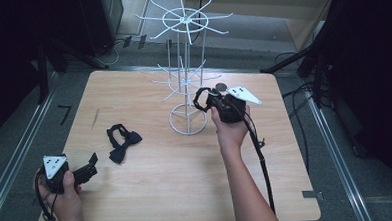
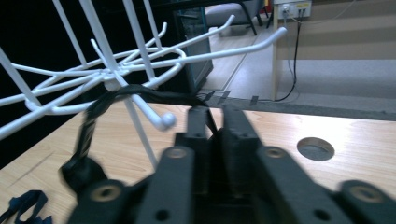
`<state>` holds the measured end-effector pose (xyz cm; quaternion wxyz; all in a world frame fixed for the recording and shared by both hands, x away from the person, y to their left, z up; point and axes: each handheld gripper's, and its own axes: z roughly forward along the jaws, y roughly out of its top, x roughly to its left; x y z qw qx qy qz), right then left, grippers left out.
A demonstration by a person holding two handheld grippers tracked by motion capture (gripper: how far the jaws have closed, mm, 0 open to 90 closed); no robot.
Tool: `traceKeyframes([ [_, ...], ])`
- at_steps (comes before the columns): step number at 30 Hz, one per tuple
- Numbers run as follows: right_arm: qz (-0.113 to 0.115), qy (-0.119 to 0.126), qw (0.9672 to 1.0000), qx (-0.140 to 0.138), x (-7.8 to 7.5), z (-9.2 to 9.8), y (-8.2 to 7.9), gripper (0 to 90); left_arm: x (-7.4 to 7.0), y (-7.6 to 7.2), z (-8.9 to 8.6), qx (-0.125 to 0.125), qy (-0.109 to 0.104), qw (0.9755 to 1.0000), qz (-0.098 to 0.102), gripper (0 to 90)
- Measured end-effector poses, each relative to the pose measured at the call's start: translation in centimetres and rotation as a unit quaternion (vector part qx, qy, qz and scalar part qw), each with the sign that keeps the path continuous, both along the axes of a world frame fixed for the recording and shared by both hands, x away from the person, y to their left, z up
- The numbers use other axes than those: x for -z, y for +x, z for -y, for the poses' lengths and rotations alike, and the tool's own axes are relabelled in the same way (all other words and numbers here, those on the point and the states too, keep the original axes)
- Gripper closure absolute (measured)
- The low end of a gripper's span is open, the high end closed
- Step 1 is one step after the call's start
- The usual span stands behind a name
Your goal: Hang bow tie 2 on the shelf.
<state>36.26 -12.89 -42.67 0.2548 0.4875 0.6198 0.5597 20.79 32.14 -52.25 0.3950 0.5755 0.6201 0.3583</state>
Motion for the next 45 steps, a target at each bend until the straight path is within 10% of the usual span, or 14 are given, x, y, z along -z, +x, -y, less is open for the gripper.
traceKeyframes([
  [6, 0.013, 0.018, 0.9997, 0.008, 0.7, 1.3, -1.5, 63.7, 0.0, 0.0, -0.1, 0.001, -0.002, 1.0000, -0.001, 2.3],
  [14, 0.017, -0.030, 0.9993, -0.010, 1.9, 0.4, -4.3, 63.7, 0.0, 0.1, 0.0, -0.001, -0.003, 1.0000, -0.001, 2.2],
  [23, 0.009, -0.065, 0.9949, -0.077, 4.2, -4.6, -6.1, 64.5, 0.0, 0.1, -0.1, -0.002, -0.008, 1.0000, -0.001, 2.3],
  [45, -0.055, -0.082, 0.9800, -0.173, 7.9, -14.9, -4.0, 67.8, 0.0, 0.2, -0.3, -0.005, -0.010, 0.9999, -0.003, 2.3],
])
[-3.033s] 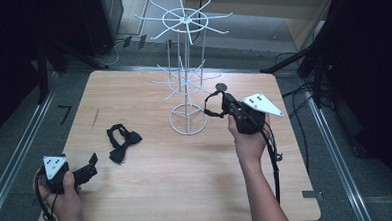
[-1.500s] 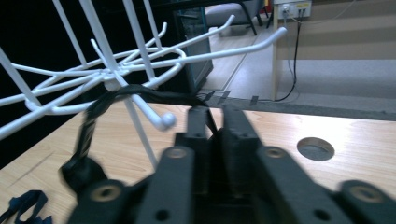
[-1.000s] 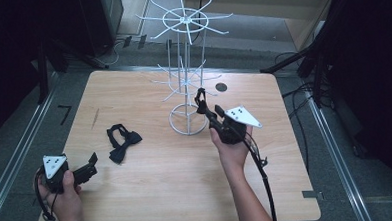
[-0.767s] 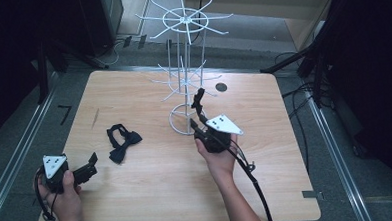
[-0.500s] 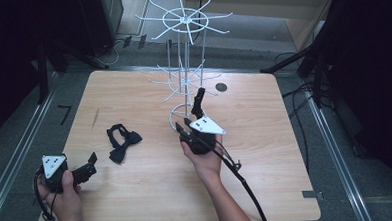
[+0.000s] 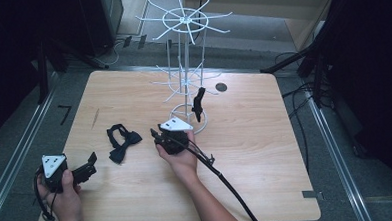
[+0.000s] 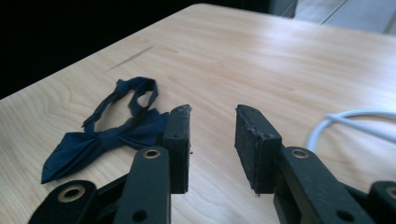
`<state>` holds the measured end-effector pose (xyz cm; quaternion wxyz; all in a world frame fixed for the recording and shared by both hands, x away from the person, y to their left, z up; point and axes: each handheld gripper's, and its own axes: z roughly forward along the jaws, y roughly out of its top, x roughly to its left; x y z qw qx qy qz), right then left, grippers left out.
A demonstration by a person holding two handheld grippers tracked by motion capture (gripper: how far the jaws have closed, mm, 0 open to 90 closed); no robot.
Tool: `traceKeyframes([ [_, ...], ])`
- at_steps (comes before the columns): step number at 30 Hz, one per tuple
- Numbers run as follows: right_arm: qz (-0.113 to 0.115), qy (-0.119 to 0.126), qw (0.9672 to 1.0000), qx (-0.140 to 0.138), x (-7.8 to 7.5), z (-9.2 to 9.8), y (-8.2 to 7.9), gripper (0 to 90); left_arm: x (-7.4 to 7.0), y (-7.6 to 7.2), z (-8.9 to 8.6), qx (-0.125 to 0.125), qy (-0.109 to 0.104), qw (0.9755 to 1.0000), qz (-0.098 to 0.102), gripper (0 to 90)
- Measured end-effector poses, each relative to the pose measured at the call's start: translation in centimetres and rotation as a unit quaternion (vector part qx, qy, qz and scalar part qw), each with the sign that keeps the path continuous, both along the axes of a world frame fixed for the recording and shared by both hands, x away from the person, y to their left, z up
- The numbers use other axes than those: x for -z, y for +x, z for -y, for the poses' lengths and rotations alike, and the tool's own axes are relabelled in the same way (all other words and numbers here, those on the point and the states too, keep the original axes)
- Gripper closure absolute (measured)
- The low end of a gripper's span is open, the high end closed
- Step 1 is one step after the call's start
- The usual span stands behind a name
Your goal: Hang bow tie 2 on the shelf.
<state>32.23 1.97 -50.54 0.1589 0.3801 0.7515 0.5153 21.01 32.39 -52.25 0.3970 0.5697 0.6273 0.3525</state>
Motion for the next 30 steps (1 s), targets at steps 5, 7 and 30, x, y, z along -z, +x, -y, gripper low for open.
traceKeyframes([
  [5, -0.022, 0.003, 0.9996, -0.019, 0.7, -1.7, 0.5, 68.8, 0.0, 0.0, 0.1, 0.001, 0.006, 1.0000, -0.003, 2.3],
  [7, -0.033, -0.002, 0.9989, -0.032, 1.1, -3.0, 0.8, 68.8, 0.0, 0.1, 0.1, 0.001, 0.007, 1.0000, -0.003, 2.3],
  [30, -0.071, -0.046, 0.9938, -0.071, 2.5, -9.2, 1.8, 55.7, 0.0, 0.1, 0.3, 0.003, 0.010, 0.9999, -0.004, 2.3],
])
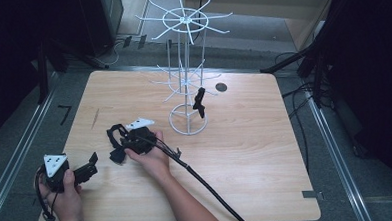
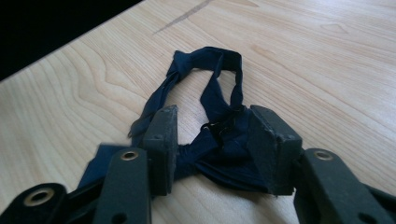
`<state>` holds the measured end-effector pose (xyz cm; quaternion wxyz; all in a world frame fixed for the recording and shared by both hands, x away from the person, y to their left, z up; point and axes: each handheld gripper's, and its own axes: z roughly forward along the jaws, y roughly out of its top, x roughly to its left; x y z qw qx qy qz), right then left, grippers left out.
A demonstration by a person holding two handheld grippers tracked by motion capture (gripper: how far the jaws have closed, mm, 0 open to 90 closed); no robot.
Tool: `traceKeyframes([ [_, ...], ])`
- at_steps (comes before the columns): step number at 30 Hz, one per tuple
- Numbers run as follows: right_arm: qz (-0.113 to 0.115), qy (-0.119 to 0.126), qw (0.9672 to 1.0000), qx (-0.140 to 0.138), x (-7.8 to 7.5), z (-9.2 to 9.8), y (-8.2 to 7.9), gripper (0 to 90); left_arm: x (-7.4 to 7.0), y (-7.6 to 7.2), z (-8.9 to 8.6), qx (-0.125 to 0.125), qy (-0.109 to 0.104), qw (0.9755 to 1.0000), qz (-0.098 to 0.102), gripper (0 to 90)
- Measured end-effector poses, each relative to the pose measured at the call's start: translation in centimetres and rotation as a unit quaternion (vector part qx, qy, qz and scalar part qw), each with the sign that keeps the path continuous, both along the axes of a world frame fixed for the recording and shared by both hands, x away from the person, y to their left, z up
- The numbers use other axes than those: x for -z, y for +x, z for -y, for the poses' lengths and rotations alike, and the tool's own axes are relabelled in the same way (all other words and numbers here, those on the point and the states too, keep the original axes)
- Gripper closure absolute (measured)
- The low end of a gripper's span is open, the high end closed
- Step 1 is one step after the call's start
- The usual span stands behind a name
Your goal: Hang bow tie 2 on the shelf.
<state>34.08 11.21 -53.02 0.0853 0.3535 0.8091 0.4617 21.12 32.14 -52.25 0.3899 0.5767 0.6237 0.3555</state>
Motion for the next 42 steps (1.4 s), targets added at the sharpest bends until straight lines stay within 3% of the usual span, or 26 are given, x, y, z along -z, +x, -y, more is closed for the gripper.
traceKeyframes([
  [5, 0.017, -0.027, 0.9995, -0.001, 0.1, -0.6, -0.1, 63.4, 0.0, 0.0, 0.0, 0.000, -0.001, 1.0000, 0.000, 2.3],
  [6, 0.033, -0.052, 0.9981, 0.001, 0.1, -0.9, -0.3, 72.7, 0.0, 0.0, 0.0, 0.001, 0.000, 1.0000, 0.000, 2.3],
  [7, 0.033, -0.052, 0.9981, 0.001, 0.1, -0.9, -0.3, 72.7, 0.0, 0.0, 0.0, 0.001, 0.000, 1.0000, 0.000, 2.3],
  [8, 0.032, -0.064, 0.9974, -0.007, 0.2, -1.2, -0.4, 80.8, 0.0, 0.0, 0.0, 0.001, 0.000, 1.0000, -0.001, 2.3],
  [9, 0.032, -0.064, 0.9974, -0.007, 0.2, -1.2, -0.4, 80.8, 0.0, 0.0, 0.0, 0.001, 0.000, 1.0000, -0.001, 2.3],
  [10, 0.037, -0.077, 0.9963, -0.009, 0.2, -1.4, -0.5, 87.3, 0.0, 0.0, 0.0, 0.002, -0.001, 1.0000, 0.000, 2.3],
  [16, 0.049, -0.083, 0.9953, -0.007, 0.2, -1.2, -1.0, 90.0, 0.0, 0.0, 0.0, 0.002, -0.001, 1.0000, -0.001, 2.3],
  [20, 0.072, -0.068, 0.9950, 0.002, -0.1, -0.5, -1.4, 90.0, 0.0, 0.0, -0.1, 0.003, -0.002, 1.0000, 0.000, 2.3],
  [25, 0.082, -0.039, 0.9956, 0.022, -0.3, 1.0, -2.0, 90.0, 0.0, 0.0, 0.0, 0.002, 0.000, 1.0000, -0.001, 2.3],
  [29, 0.091, -0.030, 0.9950, 0.027, -0.5, 1.8, -2.4, 90.0, 0.0, 0.0, 0.0, 0.001, 0.001, 1.0000, -0.001, 2.3],
  [38, 0.122, 0.001, 0.9914, 0.049, -2.3, 5.3, -3.8, 90.0, 0.0, 0.0, 0.1, 0.002, 0.003, 1.0000, -0.002, 2.3],
  [42, 0.134, 0.003, 0.9895, 0.055, -3.0, 6.4, -4.2, 90.0, 0.0, 0.0, 0.0, 0.001, 0.003, 1.0000, -0.003, 2.3],
])
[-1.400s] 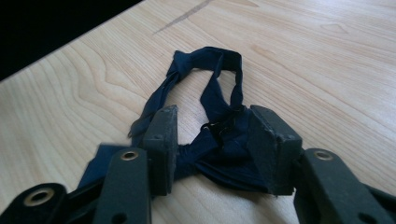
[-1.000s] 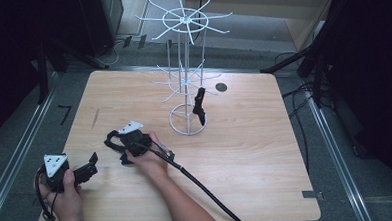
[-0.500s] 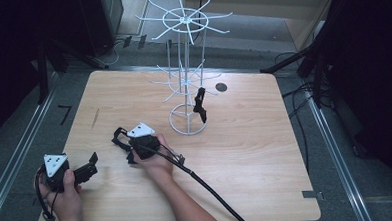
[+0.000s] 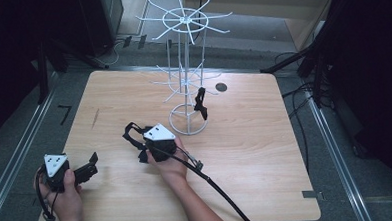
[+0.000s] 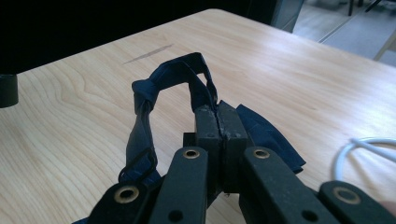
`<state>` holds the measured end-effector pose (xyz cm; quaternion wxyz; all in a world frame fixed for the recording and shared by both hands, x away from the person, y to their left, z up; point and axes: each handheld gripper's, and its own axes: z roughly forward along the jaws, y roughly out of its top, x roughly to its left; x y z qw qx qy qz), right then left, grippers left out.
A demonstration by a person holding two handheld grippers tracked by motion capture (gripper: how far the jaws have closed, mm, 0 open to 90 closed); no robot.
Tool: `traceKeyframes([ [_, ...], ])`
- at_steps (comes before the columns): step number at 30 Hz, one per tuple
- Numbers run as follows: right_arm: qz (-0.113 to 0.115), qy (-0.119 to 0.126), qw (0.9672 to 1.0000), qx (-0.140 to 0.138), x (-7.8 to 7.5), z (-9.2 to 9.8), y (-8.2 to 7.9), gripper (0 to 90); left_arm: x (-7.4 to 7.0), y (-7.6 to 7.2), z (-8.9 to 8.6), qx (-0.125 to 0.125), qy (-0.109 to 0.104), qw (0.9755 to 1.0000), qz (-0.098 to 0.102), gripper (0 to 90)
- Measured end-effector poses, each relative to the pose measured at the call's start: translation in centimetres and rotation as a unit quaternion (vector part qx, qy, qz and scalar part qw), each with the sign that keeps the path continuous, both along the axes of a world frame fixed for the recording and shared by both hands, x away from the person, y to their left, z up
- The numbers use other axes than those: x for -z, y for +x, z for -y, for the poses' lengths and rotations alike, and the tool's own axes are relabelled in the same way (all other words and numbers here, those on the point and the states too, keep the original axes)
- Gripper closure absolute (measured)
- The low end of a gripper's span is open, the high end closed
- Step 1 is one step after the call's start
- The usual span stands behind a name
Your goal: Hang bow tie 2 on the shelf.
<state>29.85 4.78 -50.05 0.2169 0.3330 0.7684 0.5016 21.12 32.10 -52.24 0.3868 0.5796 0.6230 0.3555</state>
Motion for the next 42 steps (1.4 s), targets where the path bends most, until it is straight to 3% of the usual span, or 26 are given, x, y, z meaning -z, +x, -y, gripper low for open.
traceKeyframes([
  [6, 0.014, 0.001, 0.9999, 0.010, -0.7, 1.9, -0.9, 90.0, 0.0, 0.0, 0.0, -0.001, 0.001, 1.0000, 0.001, 2.3],
  [17, 0.022, 0.025, 0.9982, 0.050, -1.6, 5.8, -1.8, 90.0, 0.0, 0.0, 0.2, 0.001, 0.005, 1.0000, 0.001, 2.3],
  [26, 0.041, 0.050, 0.9943, 0.084, -3.4, 9.6, -3.0, 90.0, 0.0, 0.0, 0.2, 0.005, 0.011, 0.9999, 0.000, 2.3],
  [31, 0.055, 0.051, 0.9925, 0.096, -4.3, 11.3, -3.6, 90.0, 0.0, 0.0, 0.3, 0.004, 0.012, 0.9999, 0.002, 2.3],
  [42, 0.063, 0.058, 0.9892, 0.119, -5.4, 14.5, -5.3, 90.0, 0.0, 0.0, 0.4, 0.006, 0.014, 0.9999, 0.002, 2.3],
])
